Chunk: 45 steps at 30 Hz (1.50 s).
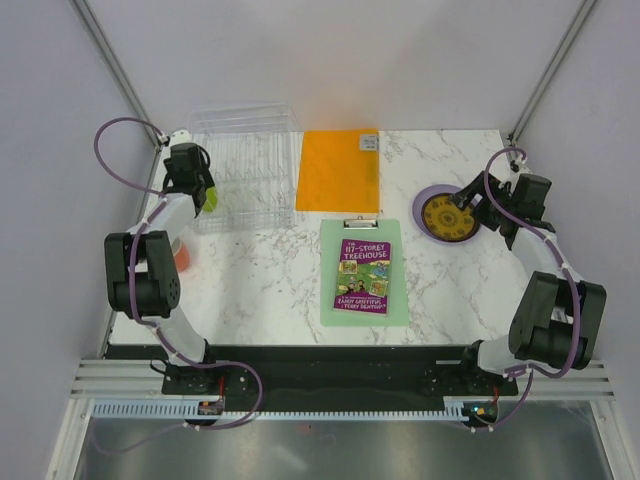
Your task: Unload the plates from the dish rack
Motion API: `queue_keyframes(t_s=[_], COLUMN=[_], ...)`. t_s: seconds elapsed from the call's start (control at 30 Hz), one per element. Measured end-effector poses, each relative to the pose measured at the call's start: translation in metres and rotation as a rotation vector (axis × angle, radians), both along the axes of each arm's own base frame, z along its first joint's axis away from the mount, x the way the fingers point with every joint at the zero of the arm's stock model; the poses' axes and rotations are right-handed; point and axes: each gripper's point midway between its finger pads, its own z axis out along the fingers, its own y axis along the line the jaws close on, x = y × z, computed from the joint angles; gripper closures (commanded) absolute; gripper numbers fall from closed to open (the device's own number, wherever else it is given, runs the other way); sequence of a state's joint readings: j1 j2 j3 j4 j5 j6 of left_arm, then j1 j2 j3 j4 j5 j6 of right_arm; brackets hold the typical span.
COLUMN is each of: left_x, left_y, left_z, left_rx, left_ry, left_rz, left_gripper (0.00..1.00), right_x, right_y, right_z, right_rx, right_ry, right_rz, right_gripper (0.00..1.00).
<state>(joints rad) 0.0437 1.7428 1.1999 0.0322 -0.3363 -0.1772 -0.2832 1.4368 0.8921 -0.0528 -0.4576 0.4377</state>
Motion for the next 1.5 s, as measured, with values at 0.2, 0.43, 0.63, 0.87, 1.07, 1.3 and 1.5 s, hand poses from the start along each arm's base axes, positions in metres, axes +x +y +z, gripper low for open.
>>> queue_keyframes(t_s=[0.2, 0.43, 0.63, 0.87, 1.07, 1.3, 1.5], left_x=[0.001, -0.003, -0.005, -0.010, -0.023, -0.060, -0.100], left_y=[0.001, 0.010, 0.011, 0.008, -0.018, -0.064, -0.132], left_z=[-0.004, -0.007, -0.004, 0.044, 0.117, 0.170, 0.161], left_rx=[0.014, 0.088, 0.136, 0.250, 0.332, 0.120, -0.248], left_ry=[0.010, 0.053, 0.071, 0.011, -0.132, -0.253, -0.291], left_rz=[-0.002, -0.017, -0.019, 0.002, -0.003, -0.136, -0.362], left_gripper=[0.81, 0.98, 0.98, 0.98, 0.98, 0.98, 0.98], right_x=[0.002, 0.004, 0.005, 0.003, -0.009, -0.021, -0.027], right_y=[0.005, 0.005, 0.006, 0.010, 0.019, 0.034, 0.085], right_z=[-0.002, 0.000, 0.000, -0.001, 0.001, 0.060, 0.081], right_rx=[0.013, 0.014, 0.014, 0.016, -0.014, -0.058, -0.009], right_ry=[-0.005, -0.016, -0.019, -0.010, 0.023, -0.113, -0.169], right_rz=[0.021, 0.027, 0.028, 0.040, 0.049, 0.080, 0.210], right_gripper=[0.12, 0.12, 0.12, 0.12, 0.12, 0.12, 0.11])
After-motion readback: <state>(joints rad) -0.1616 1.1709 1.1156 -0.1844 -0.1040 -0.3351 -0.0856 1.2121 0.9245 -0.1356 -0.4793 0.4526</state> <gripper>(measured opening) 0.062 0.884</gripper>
